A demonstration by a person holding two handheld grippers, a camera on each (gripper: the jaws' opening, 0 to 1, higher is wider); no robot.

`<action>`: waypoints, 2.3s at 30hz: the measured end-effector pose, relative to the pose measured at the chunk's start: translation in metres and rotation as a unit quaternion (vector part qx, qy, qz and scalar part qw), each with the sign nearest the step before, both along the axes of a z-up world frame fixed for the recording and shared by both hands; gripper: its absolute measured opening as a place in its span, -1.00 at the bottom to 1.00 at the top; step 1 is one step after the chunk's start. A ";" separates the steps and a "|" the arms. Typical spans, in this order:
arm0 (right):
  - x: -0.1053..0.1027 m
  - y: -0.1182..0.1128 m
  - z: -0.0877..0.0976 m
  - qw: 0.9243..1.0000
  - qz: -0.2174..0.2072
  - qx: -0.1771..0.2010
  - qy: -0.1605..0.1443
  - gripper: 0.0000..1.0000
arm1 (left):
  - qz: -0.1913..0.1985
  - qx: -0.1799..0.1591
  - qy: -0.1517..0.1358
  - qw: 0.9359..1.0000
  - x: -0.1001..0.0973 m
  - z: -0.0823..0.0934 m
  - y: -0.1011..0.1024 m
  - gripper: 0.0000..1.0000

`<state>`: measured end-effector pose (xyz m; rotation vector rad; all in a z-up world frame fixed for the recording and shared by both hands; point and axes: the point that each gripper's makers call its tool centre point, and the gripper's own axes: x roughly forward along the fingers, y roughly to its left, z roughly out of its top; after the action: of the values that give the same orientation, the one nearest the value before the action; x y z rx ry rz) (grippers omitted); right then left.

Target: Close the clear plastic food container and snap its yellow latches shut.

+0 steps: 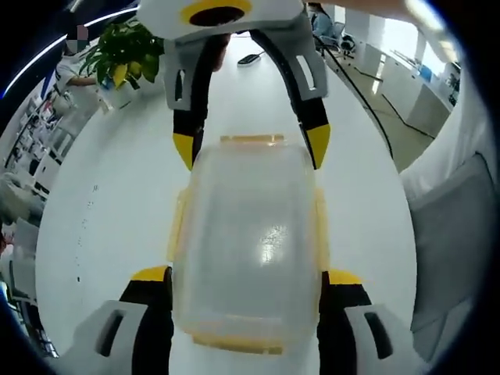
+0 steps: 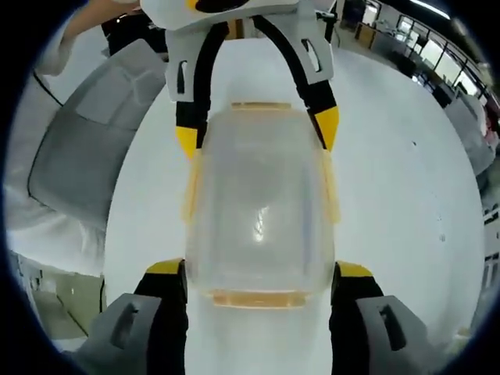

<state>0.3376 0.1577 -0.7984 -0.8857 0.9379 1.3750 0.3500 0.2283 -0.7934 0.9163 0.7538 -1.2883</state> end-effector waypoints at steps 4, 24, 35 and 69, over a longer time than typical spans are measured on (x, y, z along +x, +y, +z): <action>-0.009 0.018 -0.001 1.000 0.000 -0.008 0.005 0.43 | -0.005 0.002 -0.001 1.000 -0.009 -0.001 0.017 0.44; -0.051 0.105 -0.006 1.000 0.012 0.004 0.026 0.48 | -0.002 0.002 0.008 1.000 -0.049 -0.006 0.103 0.50; -0.062 0.122 -0.008 1.000 0.007 -0.018 0.019 0.49 | -0.002 -0.022 -0.004 1.000 -0.060 -0.007 0.119 0.53; -0.040 0.137 -0.011 0.999 0.000 -0.032 0.014 0.50 | -0.017 -0.017 0.016 1.000 -0.035 -0.014 0.133 0.63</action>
<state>0.2979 0.2945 -0.8090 -0.9156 1.0078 1.3666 0.3152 0.3616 -0.8075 0.8860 0.7410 -1.3448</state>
